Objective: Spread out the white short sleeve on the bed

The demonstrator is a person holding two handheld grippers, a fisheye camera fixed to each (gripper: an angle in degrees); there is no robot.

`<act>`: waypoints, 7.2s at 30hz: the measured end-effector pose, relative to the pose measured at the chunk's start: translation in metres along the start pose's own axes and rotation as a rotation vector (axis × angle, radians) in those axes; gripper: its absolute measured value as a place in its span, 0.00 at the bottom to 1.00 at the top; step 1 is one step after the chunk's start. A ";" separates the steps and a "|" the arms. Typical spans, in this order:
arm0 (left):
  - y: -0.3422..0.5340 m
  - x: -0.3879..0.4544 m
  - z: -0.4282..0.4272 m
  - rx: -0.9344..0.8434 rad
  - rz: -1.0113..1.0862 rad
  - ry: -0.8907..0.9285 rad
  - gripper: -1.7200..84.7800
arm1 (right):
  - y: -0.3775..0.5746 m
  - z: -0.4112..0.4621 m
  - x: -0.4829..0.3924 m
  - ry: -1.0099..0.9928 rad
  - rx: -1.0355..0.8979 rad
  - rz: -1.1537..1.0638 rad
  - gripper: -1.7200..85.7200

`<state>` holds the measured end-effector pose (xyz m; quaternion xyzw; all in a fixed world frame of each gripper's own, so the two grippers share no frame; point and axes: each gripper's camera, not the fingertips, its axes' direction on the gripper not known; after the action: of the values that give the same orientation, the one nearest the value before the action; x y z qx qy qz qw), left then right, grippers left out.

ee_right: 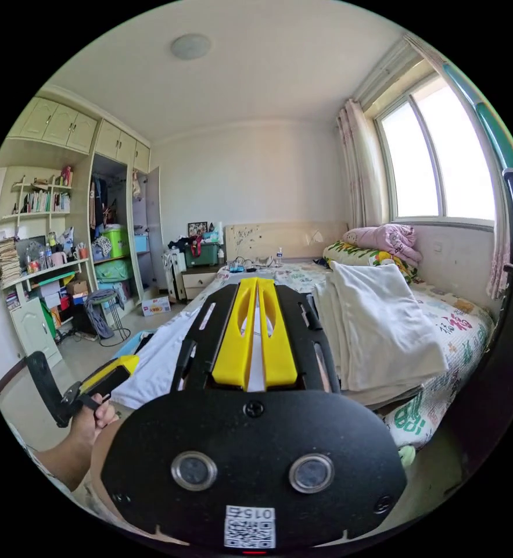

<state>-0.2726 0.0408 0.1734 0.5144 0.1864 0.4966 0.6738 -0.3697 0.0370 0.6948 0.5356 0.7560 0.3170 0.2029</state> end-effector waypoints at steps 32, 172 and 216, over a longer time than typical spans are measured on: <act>-0.006 0.037 -0.249 0.212 0.058 -0.425 0.06 | -0.144 -0.065 0.003 -0.283 0.177 -0.069 0.01; -0.069 -0.257 0.147 -0.186 -0.211 -0.052 0.11 | 0.015 0.219 -0.332 0.045 -0.312 -0.697 0.01; -0.060 -0.203 0.126 0.038 -0.046 -0.155 0.39 | 0.116 0.154 -0.078 -0.115 0.031 0.091 0.34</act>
<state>-0.2365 -0.1962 0.1182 0.5596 0.1547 0.4360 0.6877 -0.1639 0.0300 0.6625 0.5900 0.7227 0.2828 0.2228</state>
